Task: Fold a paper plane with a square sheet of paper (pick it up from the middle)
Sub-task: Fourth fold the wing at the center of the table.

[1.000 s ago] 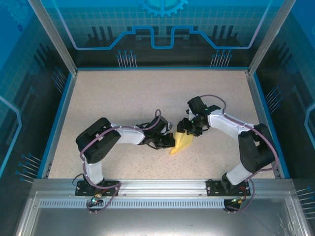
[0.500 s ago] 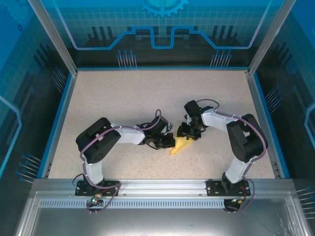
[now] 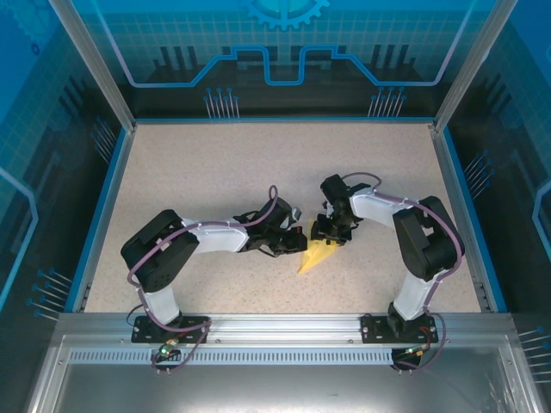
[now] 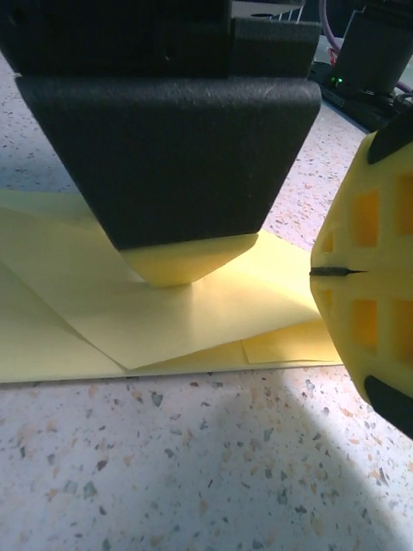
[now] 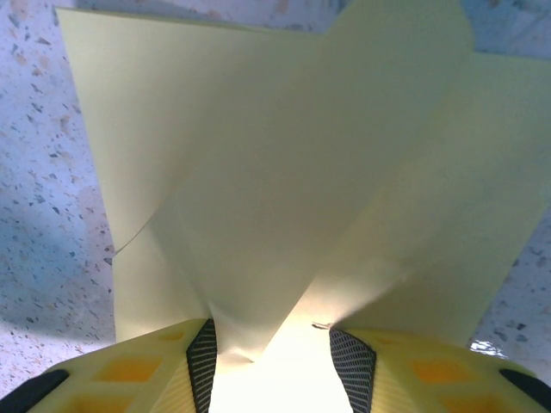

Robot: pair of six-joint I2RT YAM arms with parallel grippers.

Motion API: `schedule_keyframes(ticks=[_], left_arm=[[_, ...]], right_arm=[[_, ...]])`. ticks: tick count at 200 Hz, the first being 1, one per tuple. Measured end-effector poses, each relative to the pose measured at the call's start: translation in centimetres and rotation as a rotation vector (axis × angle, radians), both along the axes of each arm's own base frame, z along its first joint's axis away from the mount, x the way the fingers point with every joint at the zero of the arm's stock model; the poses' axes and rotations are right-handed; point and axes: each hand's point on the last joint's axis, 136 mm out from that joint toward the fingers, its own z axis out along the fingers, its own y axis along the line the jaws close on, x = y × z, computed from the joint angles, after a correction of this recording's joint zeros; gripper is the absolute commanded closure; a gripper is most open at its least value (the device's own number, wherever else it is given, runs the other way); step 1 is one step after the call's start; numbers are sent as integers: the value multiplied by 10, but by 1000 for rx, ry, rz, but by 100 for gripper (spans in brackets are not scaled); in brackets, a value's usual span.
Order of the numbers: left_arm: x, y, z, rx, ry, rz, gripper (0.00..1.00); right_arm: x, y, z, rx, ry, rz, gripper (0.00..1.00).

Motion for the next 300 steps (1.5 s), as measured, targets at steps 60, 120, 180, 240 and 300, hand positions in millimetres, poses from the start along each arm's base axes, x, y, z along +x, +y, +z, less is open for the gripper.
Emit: schedule_keyframes(ticks=[60,120,180,240,300], left_arm=[[2,-5,4,-31,1,6,99],[3,-10,6,-63,-10,-7,97],[1,-13,8,-82,-12,-20,96],[-3,-11,-9,-52,24,-24,98],[-3,-6,-17,-20,34,-10,99]], right_arm=[[0,-1,-1,-9,11,-7,55],[0,-1,-2,-18,20,-12,54],[0,0,-2,-22,19,-12,53],[0,0,-2,-25,20,-19,54],[0,-2,-4,-37,22,-23,56]])
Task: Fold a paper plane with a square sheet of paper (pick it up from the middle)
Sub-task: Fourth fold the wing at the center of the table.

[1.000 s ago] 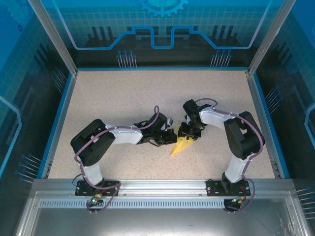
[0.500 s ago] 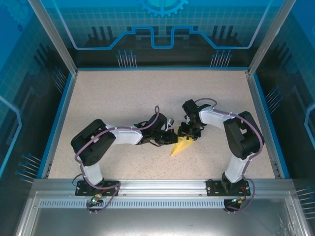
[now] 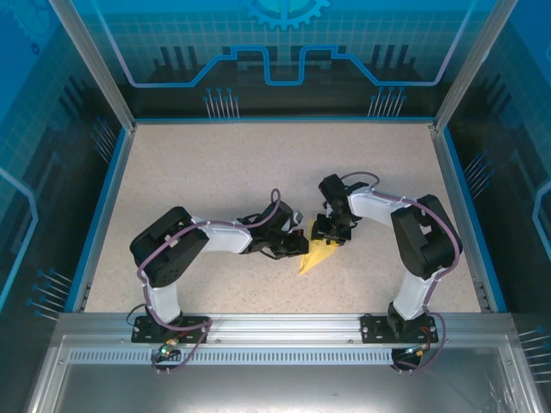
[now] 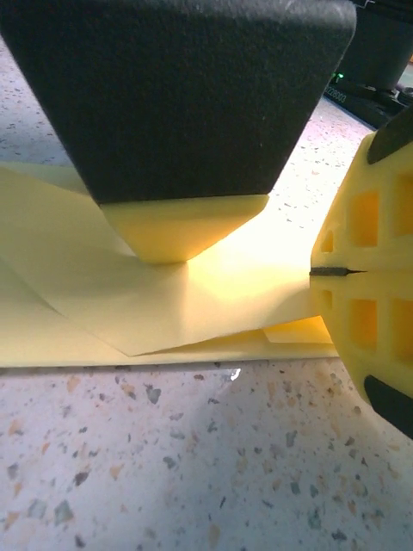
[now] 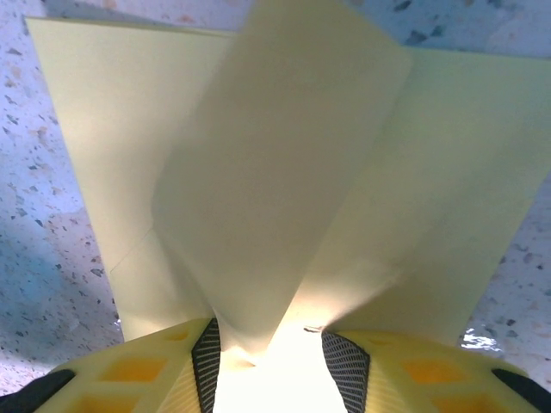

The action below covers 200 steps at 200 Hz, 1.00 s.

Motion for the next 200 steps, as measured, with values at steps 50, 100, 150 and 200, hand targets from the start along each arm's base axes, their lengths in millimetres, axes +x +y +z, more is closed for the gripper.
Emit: schedule_keyframes(ticks=[50,100,150,200], left_arm=[[2,1,-3,18,3,10,99],[3,2,-7,34,6,16,100],[4,4,-10,48,7,24,100],[3,6,-12,59,14,26,100]], right_arm=[[-2,-2,-2,-17,13,-2,58],[-3,-3,-3,-23,20,-2,58],[-3,-3,-4,-31,25,1,58],[-4,-3,-5,-33,28,0,58]])
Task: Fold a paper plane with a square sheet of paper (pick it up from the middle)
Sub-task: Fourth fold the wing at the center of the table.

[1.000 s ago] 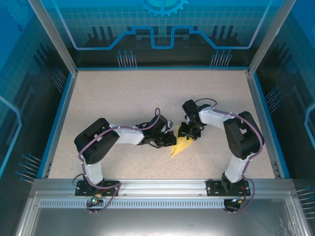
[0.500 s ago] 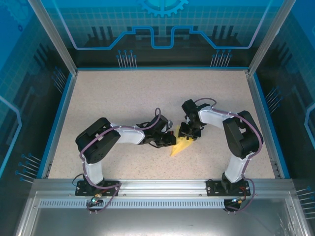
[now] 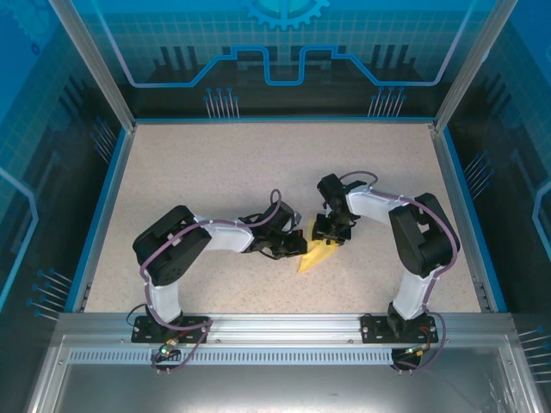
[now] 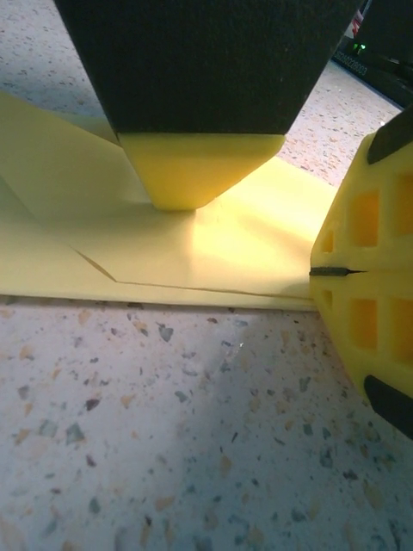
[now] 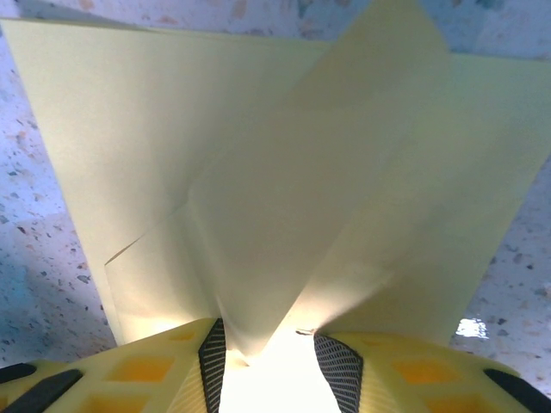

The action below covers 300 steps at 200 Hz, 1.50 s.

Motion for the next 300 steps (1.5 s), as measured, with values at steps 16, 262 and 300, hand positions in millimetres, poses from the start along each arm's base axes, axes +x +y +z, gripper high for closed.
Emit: schedule_keyframes(ticks=[16,262,300], left_arm=[[0,0,-2,4,4,0,100],[0,0,-4,76,49,-6,100],[0,0,-4,85,50,-4,100]], right_arm=[[0,0,0,0,1,-3,59],[-2,38,25,335,-255,188,99],[-8,40,9,356,-253,221,99]])
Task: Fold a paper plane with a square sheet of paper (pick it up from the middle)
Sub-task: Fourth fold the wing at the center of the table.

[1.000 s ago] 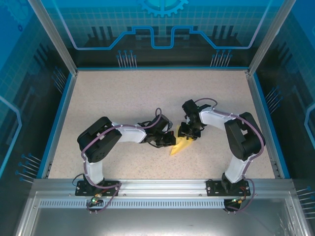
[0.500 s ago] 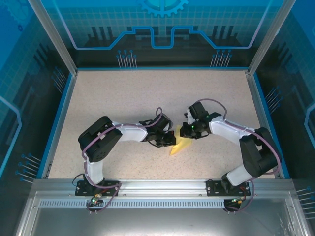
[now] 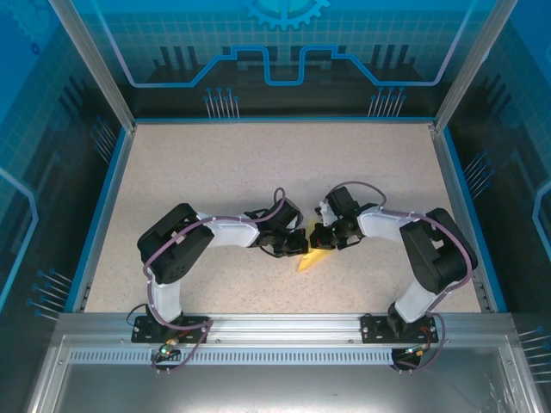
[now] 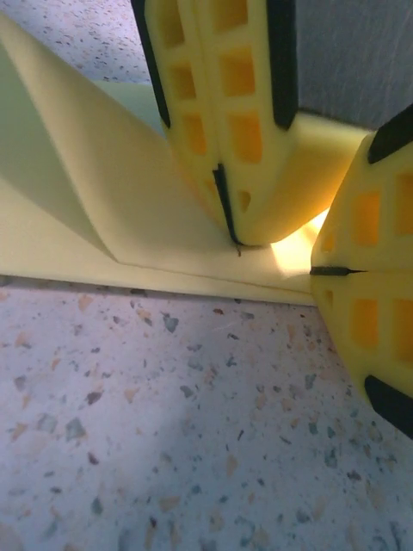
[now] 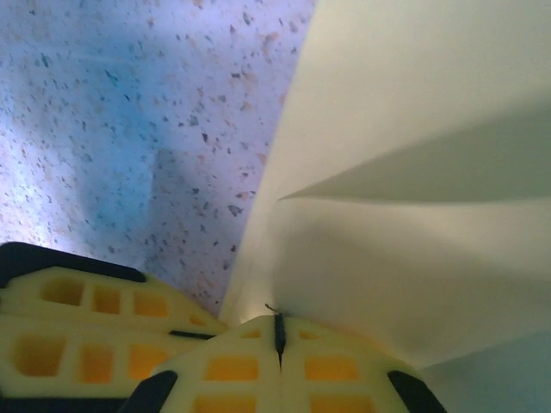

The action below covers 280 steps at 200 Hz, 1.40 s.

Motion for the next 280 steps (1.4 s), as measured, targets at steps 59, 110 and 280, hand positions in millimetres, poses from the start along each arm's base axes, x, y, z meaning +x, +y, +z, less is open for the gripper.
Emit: schedule_keyframes(ticks=[59,110,280], left_arm=[[-1,1,-2,16,-8,-13,100],[-2,1,-2,19,-12,-17,100],[-1,1,-3,51,-4,-18,100]], right_arm=[[3,-3,0,128,-113,4,99],[16,-21,1,135,-121,-94,99],[19,-18,8,136,-156,-85,99]])
